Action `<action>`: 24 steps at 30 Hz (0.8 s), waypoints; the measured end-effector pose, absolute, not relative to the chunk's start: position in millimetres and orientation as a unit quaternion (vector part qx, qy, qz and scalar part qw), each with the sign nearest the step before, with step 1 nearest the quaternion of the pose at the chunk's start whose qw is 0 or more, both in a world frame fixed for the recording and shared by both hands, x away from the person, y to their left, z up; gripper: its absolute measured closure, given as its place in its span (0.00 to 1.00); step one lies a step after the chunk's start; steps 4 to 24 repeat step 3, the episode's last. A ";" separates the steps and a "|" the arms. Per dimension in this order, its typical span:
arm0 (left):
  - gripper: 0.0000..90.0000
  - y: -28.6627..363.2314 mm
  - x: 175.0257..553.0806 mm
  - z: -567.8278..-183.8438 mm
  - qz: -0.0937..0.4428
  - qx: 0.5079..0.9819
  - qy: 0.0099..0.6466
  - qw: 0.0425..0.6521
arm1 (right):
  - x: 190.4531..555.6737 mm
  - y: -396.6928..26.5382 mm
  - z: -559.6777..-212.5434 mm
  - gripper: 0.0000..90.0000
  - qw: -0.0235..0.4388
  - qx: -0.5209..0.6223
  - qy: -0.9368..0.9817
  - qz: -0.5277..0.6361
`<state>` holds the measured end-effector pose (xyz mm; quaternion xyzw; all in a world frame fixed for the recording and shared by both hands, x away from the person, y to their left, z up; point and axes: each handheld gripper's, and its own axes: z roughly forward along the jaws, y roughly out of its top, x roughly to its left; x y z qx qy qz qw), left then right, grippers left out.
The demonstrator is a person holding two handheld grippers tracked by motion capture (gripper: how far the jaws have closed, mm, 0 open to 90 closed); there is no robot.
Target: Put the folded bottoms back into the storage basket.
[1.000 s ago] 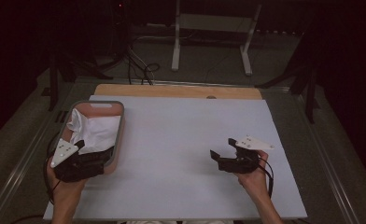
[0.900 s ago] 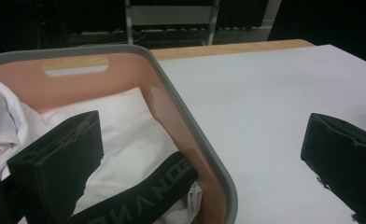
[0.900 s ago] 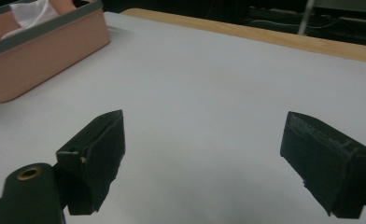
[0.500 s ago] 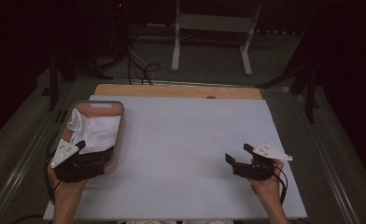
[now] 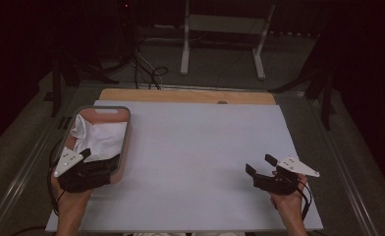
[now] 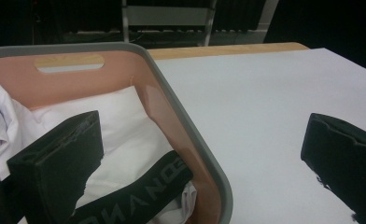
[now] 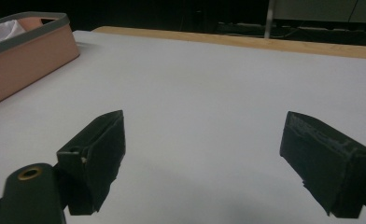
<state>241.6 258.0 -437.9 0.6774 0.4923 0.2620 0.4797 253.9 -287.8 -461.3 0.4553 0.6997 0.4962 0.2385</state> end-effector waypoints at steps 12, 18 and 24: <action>0.00 257.7 241.8 -437.7 0.262 0.678 0.492 0.480 | 253.1 -289.7 -461.9 0.16 0.239 0.458 0.697 0.498; 0.00 257.7 241.8 -437.7 0.262 0.678 0.492 0.480 | 253.1 -289.7 -461.9 0.16 0.239 0.458 0.697 0.498; 0.00 257.7 241.8 -437.7 0.262 0.678 0.492 0.480 | 253.1 -289.7 -461.9 0.16 0.239 0.458 0.697 0.498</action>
